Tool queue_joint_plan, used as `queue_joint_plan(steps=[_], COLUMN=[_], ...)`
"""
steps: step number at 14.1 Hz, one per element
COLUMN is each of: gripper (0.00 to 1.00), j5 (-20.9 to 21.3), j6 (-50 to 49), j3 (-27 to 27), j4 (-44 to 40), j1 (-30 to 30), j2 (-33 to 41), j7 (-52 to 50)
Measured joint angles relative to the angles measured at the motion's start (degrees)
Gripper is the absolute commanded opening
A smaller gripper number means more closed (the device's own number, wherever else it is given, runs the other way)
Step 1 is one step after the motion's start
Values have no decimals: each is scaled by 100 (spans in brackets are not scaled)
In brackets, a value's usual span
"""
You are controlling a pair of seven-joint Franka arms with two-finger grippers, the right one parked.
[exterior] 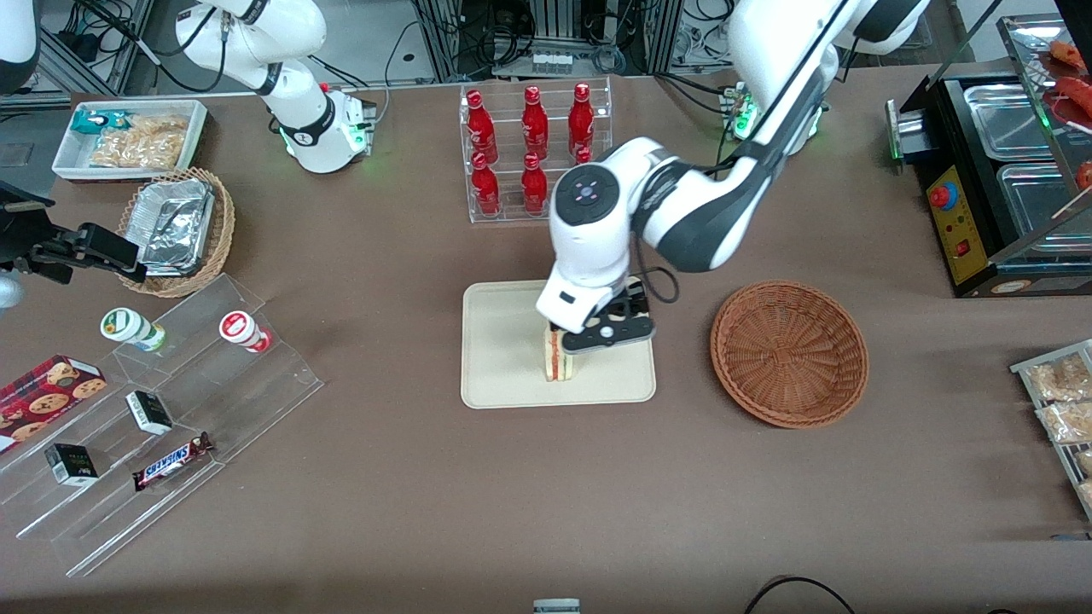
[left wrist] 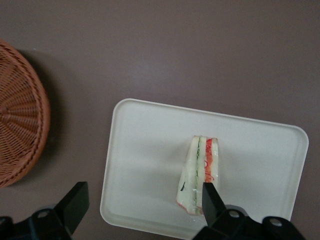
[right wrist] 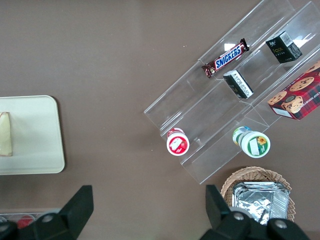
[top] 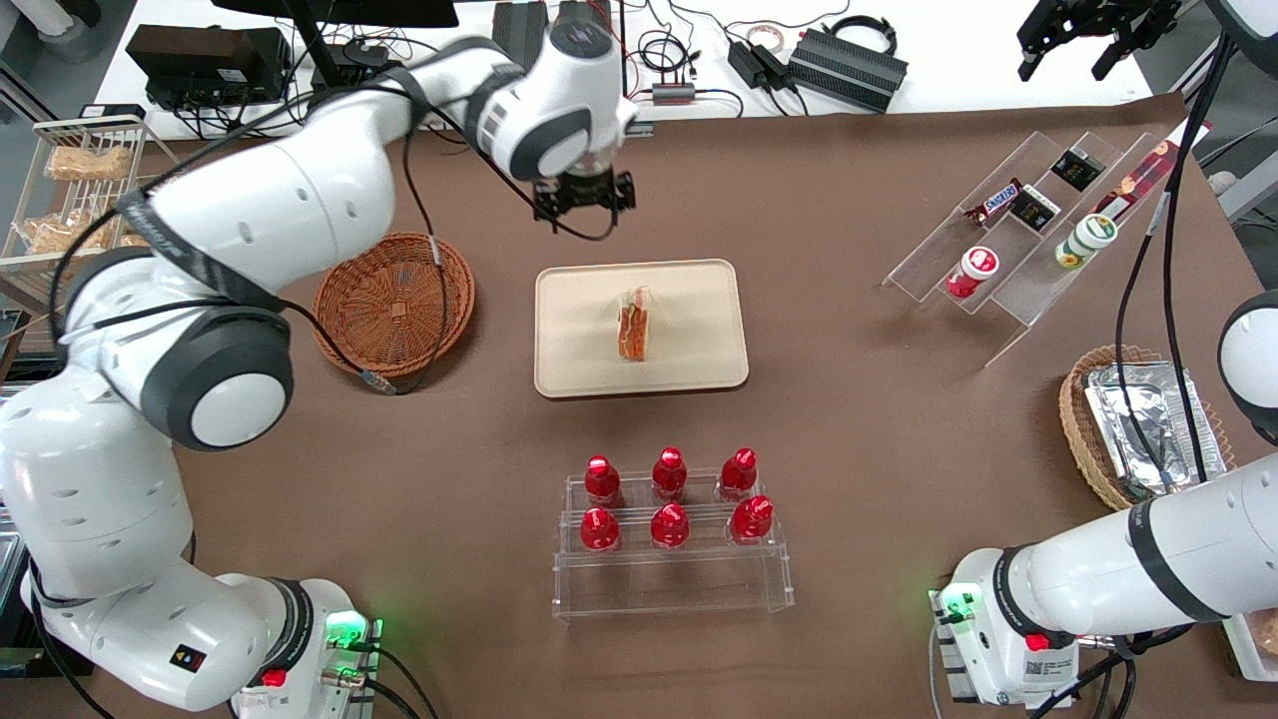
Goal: Place sandwich from basket to tray
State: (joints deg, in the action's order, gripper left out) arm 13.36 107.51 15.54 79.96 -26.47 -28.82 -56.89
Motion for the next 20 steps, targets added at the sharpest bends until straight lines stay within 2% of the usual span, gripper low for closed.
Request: queue_joint_plan(steps=[5,9,12,16,18,20], gripper=[100,100,100,100,100,100], j5=[-370,-680,-724,-838,-1042,-1050], j6=[-1106,-1257,-1583,-2111,-2300,-2420], j3=[-49,-75,-126,-547,-577,-580], j4=[356,1331,1746,1731,1587,1462], j1=[968,1997,2691,2931,3039,3059], j2=[1182,2242,2819,3216,3306,3353], j7=[1354,3075,4272,5269,5544,5604])
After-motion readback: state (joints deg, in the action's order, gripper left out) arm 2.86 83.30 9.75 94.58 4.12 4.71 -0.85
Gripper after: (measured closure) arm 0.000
